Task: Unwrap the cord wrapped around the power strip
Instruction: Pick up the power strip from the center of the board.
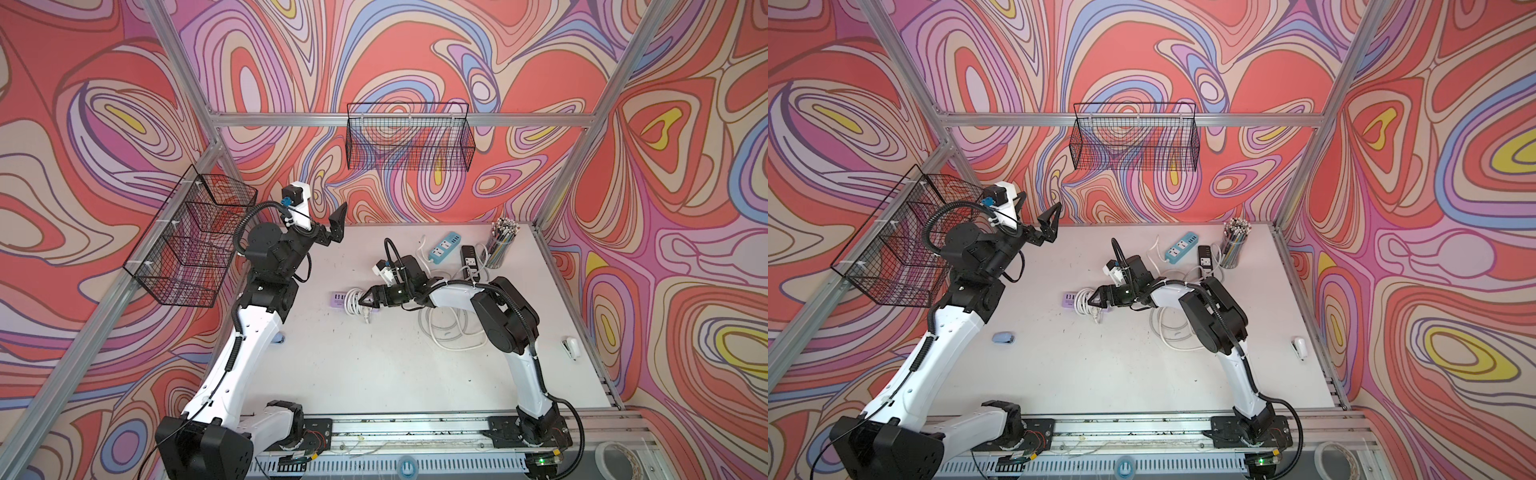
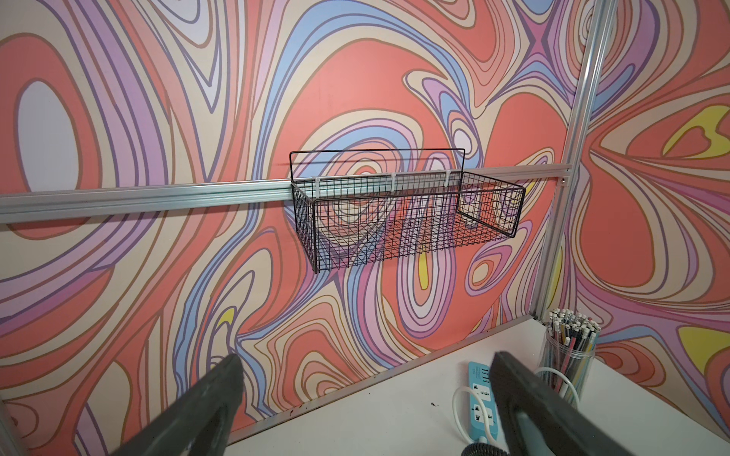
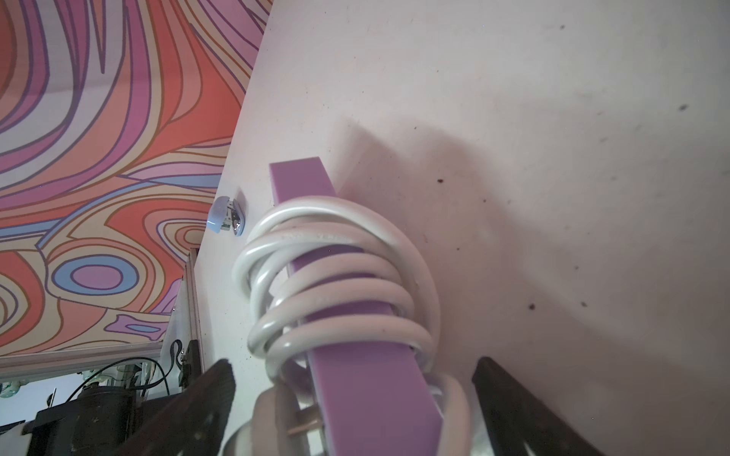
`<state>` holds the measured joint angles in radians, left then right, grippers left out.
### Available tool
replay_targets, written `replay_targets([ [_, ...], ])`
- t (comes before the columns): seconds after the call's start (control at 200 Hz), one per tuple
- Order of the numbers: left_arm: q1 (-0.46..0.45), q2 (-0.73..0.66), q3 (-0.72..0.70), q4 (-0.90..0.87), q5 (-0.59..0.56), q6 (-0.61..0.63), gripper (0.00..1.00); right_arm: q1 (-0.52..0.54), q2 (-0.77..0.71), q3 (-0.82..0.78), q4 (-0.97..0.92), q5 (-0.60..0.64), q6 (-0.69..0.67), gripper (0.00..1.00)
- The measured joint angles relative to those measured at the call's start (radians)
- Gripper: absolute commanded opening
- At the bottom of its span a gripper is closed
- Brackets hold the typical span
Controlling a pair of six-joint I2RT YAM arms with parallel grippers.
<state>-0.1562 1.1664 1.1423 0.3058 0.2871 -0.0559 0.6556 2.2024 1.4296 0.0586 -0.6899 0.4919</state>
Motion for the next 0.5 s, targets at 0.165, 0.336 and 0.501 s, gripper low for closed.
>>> replay_targets([
  [0.165, 0.000, 0.000, 0.000, 0.000, 0.000, 0.000, 1.00, 0.013, 0.006, 0.011, -0.007, 0.000, 0.007, 0.96],
  [0.336, 0.000, 0.000, 0.000, 0.000, 0.001, 0.000, 1.00, 0.013, 0.011, 0.019, -0.006, -0.004, 0.017, 0.86],
  [0.501, 0.000, 0.000, 0.000, 0.000, 0.004, 0.000, 1.00, 0.012, 0.018, 0.028, 0.000, -0.010, 0.024, 0.75],
])
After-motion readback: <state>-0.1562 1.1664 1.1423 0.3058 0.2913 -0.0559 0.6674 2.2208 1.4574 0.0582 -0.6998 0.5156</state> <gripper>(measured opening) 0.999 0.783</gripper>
